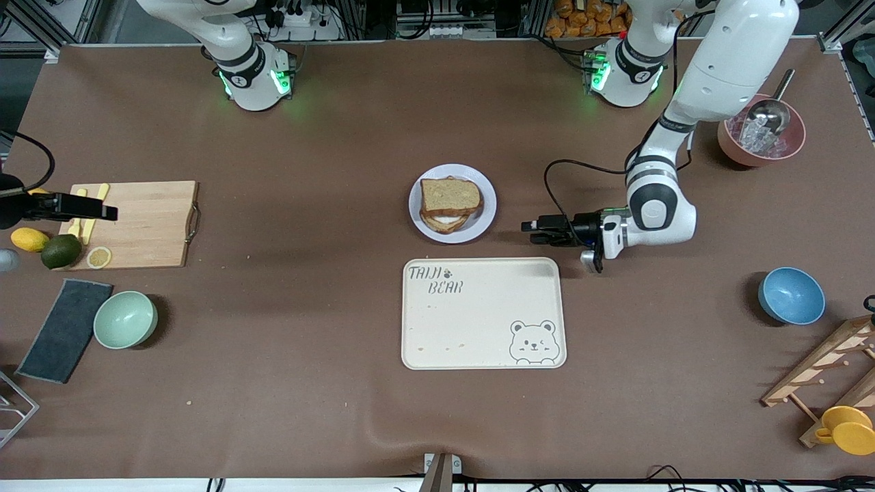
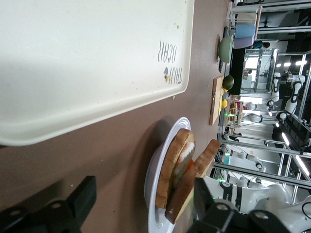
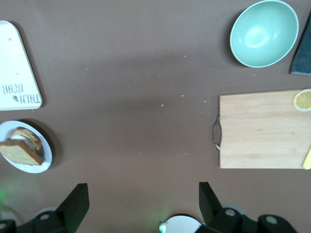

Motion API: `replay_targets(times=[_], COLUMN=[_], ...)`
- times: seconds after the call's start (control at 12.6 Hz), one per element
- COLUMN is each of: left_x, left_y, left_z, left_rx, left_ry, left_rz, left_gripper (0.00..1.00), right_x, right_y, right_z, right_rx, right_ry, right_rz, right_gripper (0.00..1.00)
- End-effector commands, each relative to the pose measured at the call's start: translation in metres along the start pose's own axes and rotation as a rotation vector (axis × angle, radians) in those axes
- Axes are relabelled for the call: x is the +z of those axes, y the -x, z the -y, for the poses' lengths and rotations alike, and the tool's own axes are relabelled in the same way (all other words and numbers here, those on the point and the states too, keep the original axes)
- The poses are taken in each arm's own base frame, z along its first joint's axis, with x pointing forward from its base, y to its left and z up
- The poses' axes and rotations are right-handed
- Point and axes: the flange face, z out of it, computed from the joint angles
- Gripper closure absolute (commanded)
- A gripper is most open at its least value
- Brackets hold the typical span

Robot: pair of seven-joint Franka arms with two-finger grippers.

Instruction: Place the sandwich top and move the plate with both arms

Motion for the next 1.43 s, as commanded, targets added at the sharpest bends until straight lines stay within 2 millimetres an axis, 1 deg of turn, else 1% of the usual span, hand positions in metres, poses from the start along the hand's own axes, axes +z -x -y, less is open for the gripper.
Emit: replay_targets(times=[0.0, 0.08, 0.16, 0.24, 0.32, 0.4, 0.48, 0.64, 0.71, 0.79, 0.95, 1.11, 1.19, 1.27, 1.35], left_x=[0.012, 0.018, 0.022, 0.023, 0.031, 0.037, 0.038, 0.048, 0.051, 0.059, 0.070, 0.075, 0.075, 0.076, 0.080], left_y=[-0.001, 0.000, 0.002, 0.002, 0.005, 0.007, 0.007, 0.012, 0.012, 0.015, 0.016, 0.019, 0.019, 0.020, 0.022], left_z=[-0.008, -0.010, -0.010, -0.009, -0.011, -0.010, -0.009, -0.006, -0.004, -0.005, -0.010, -0.008, -0.006, -0.005, -0.003], left_rx=[0.032, 0.037, 0.037, 0.036, 0.039, 0.038, 0.037, 0.031, 0.027, 0.022, 0.018, 0.018, 0.019, 0.024, 0.025], left_ry=[-0.008, -0.013, -0.014, -0.014, -0.015, -0.016, -0.022, -0.031, -0.033, -0.034, -0.022, -0.020, -0.020, -0.019, -0.017], left_rz=[-0.005, 0.005, 0.011, 0.014, 0.028, 0.041, 0.040, 0.050, 0.044, 0.046, 0.040, 0.041, 0.041, 0.041, 0.043], left_gripper=[0.29, 0.32, 0.34, 0.36, 0.40, 0.41, 0.42, 0.47, 0.47, 0.50, 0.51, 0.54, 0.56, 0.58, 0.60], right_x=[-0.008, -0.008, -0.008, -0.006, -0.001, -0.001, -0.002, -0.004, -0.005, -0.005, -0.004, -0.008, -0.016, -0.019, -0.014], right_y=[0.003, 0.004, 0.007, 0.009, 0.011, 0.012, 0.011, 0.012, 0.012, 0.010, 0.007, 0.013, 0.022, 0.033, 0.046], right_z=[0.024, 0.025, 0.030, 0.035, 0.052, 0.054, 0.050, 0.044, 0.043, 0.034, 0.024, 0.025, 0.028, 0.032, 0.031], right_rx=[0.081, 0.075, 0.054, 0.010, -0.030, -0.031, -0.025, -0.031, -0.051, -0.064, -0.059, -0.054, -0.015, 0.004, 0.002], right_ry=[-0.034, -0.081, -0.077, -0.015, 0.087, 0.108, 0.104, 0.101, 0.103, 0.094, 0.075, 0.049, 0.038, 0.060, 0.071], right_rz=[0.004, 0.015, 0.024, 0.026, 0.029, 0.028, 0.026, 0.024, 0.025, 0.023, 0.015, 0.012, -0.004, -0.033, -0.077], right_gripper=[0.00, 0.00, 0.00, 0.00, 0.00, 0.00, 0.00, 0.00, 0.00, 0.00, 0.00, 0.00, 0.00, 0.00, 0.00])
